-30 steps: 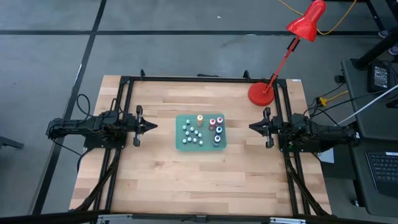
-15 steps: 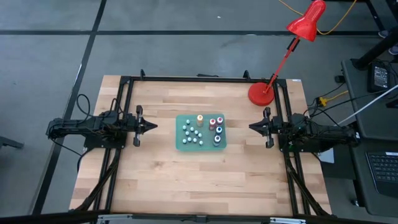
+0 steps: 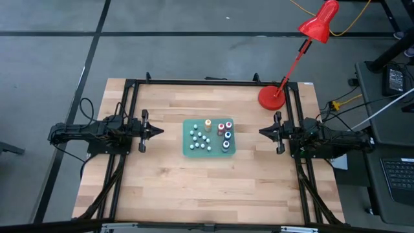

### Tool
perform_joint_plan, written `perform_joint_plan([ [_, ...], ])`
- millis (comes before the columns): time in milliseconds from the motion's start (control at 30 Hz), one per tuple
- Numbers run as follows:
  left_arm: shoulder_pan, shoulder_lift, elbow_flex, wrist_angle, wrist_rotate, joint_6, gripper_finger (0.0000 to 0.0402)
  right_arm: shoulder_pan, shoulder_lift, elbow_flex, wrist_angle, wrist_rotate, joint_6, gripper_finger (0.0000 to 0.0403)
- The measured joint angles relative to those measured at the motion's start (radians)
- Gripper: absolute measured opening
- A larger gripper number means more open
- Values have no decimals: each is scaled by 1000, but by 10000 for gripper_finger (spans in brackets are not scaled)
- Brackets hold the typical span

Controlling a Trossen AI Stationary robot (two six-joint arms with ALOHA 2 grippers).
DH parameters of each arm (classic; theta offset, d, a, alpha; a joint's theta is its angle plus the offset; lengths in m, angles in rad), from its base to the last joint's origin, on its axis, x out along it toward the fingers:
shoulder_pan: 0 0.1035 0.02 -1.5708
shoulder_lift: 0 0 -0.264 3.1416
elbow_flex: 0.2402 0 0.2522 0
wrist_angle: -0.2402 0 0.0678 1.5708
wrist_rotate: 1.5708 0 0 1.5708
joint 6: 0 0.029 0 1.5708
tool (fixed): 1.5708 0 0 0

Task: Pick & Place food coloring
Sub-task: Return to Home Position

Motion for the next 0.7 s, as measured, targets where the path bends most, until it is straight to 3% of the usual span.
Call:
perform_joint_plan([
  [700, 0, 0, 0, 0, 0, 0, 4, 0, 0, 0, 0, 0, 0, 31],
])
